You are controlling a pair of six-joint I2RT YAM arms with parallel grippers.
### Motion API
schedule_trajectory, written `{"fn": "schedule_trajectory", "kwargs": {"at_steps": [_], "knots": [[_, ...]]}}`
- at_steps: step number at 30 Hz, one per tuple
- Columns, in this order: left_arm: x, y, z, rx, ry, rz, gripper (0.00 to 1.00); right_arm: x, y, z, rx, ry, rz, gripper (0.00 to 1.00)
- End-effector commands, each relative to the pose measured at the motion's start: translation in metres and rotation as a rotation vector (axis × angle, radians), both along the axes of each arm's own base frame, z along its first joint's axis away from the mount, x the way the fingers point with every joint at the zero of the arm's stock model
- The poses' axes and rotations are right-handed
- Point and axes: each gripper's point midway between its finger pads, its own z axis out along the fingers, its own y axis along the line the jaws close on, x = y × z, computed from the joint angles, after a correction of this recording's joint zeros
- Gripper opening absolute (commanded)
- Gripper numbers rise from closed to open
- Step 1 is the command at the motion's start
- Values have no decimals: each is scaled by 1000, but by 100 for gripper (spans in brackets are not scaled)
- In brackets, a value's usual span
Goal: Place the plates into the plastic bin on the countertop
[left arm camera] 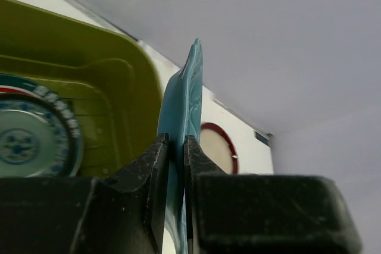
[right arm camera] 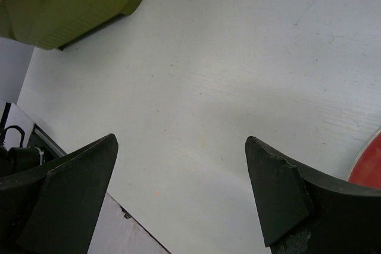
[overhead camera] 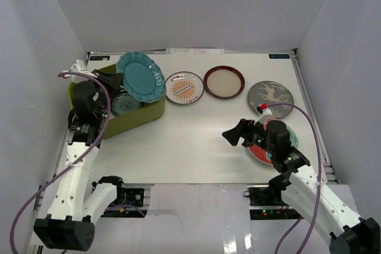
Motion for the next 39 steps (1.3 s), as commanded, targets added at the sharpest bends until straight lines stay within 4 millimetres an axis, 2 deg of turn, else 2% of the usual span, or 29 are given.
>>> {"fn": "schedule_trajectory", "kwargs": {"at_steps": [1,2,4,5,6,7,12,13,15,18,28,32,33,36,39], "knots": [[13,48,34,-21,-79,89,0,4,6,26,24,-83,38,94],[18,58,30,-25,-65,99,0,4,6,26,23,-84,42,93],[26,76,7,-69,-7,90,0,4,6,25,17,-86,46,94],[28,81,3,-75,-1,89,0,4,6,25,15,-88,47,94],[32,82,-13,-96,37,73,0,4,6,23,10,-85,48,94],[33,90,-19,-98,48,90,0,4,6,23,8,-85,50,94],[47,92,-44,-114,93,69,0,4,10,20,1,-78,77,94],[50,91,-55,-128,115,56,0,4,10,18,1,-76,79,94],[52,91,-61,-127,117,49,0,4,13,19,18,-82,92,93],[58,93,-82,-134,164,55,0,3,17,14,36,-74,109,93],[53,117,-153,-86,328,183,2,1,21,1,41,-39,130,92],[51,114,-164,-90,382,165,34,3,20,0,41,-37,119,91],[50,113,-166,-92,389,154,54,3,20,0,40,-36,114,91],[45,110,-167,-76,397,141,87,4,19,-2,40,-33,100,91],[38,117,-157,-42,381,184,98,4,17,-3,34,-29,90,91]]}}
